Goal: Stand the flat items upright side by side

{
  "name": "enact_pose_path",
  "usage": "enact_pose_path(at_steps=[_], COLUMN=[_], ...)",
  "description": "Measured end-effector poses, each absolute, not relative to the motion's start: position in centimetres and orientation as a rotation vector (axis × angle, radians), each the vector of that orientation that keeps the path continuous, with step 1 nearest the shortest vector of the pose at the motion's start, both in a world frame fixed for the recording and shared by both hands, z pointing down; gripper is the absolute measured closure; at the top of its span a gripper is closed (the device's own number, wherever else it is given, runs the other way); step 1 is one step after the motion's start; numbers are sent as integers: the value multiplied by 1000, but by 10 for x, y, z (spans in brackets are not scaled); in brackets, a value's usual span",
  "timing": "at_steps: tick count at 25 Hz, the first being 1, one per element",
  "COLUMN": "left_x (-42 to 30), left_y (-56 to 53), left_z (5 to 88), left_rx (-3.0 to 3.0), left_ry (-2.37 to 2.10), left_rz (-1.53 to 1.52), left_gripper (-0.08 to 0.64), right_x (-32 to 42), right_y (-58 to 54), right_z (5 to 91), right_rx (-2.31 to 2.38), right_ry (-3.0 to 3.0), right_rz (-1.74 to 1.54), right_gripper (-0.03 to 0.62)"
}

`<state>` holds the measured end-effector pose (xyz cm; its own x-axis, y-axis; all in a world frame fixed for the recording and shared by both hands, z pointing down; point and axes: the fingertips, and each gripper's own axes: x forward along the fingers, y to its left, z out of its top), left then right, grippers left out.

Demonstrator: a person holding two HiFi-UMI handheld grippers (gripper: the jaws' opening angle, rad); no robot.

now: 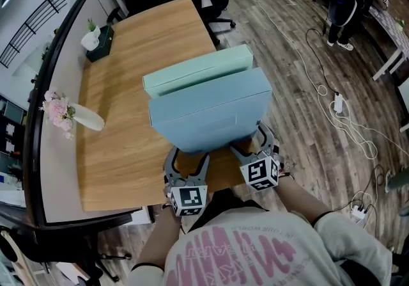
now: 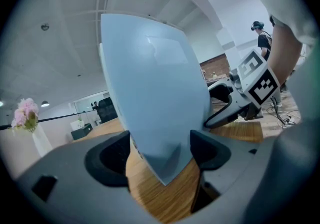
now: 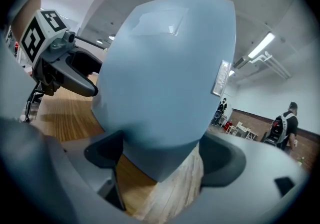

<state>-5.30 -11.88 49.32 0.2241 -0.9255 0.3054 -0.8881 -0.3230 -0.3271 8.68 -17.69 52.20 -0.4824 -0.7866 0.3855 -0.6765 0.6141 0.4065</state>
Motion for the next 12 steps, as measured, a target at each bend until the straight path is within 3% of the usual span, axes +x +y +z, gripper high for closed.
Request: enact_pose_path(at_steps=[12], left_x=[-58], left_y=[-130], left_z=[489], left_rx=[-2415], left_ry=[1843], left_rz=[-612], left_gripper=[189], right_x=[83], right_y=[-184], right_z=[521], right_rx=[1158], right_ry=[-2297], right_rz=[-247], right_gripper=[110])
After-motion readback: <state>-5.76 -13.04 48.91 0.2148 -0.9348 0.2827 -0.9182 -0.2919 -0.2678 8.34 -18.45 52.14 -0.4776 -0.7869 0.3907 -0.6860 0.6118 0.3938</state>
